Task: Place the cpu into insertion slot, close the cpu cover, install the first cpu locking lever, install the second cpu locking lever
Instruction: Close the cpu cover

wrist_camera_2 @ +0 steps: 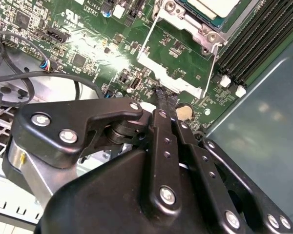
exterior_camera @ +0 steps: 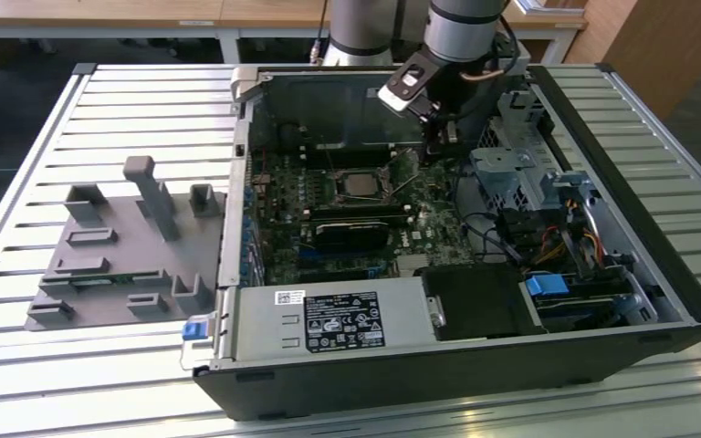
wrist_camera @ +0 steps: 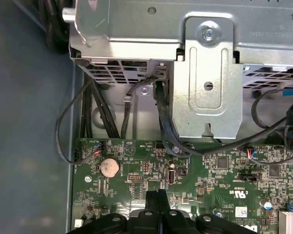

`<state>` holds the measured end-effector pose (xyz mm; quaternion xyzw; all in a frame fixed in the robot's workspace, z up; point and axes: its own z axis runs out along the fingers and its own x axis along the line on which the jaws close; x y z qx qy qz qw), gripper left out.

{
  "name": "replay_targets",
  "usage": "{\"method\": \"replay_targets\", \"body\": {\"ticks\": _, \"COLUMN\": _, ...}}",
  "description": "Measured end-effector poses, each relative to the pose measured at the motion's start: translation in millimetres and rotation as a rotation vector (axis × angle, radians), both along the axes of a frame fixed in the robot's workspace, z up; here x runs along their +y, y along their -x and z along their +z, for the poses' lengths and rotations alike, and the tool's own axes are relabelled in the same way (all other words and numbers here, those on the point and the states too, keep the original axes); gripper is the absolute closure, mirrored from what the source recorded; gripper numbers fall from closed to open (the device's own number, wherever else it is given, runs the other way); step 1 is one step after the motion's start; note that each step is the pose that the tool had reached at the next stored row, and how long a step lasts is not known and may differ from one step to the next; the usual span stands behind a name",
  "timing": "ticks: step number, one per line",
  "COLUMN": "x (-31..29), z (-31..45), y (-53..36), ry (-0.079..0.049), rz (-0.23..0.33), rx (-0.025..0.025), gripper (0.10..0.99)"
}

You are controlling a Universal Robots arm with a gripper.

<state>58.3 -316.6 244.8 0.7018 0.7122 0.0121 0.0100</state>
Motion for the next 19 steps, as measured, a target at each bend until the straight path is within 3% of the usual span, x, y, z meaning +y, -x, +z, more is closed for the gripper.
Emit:
{"method": "replay_targets", "body": {"ticks": 4, "x": 0.0, "z": -1.1, "y": 2.7, "ry": 0.0, "rz": 0.0, "rx": 0.0001, "gripper": 0.969}}
{"method": "replay_targets", "body": {"ticks": 19, "x": 0.0, "z": -1.8, "y": 29.8, "ry": 0.0, "rz": 0.001, "rx": 0.0, "gripper": 0.969}}
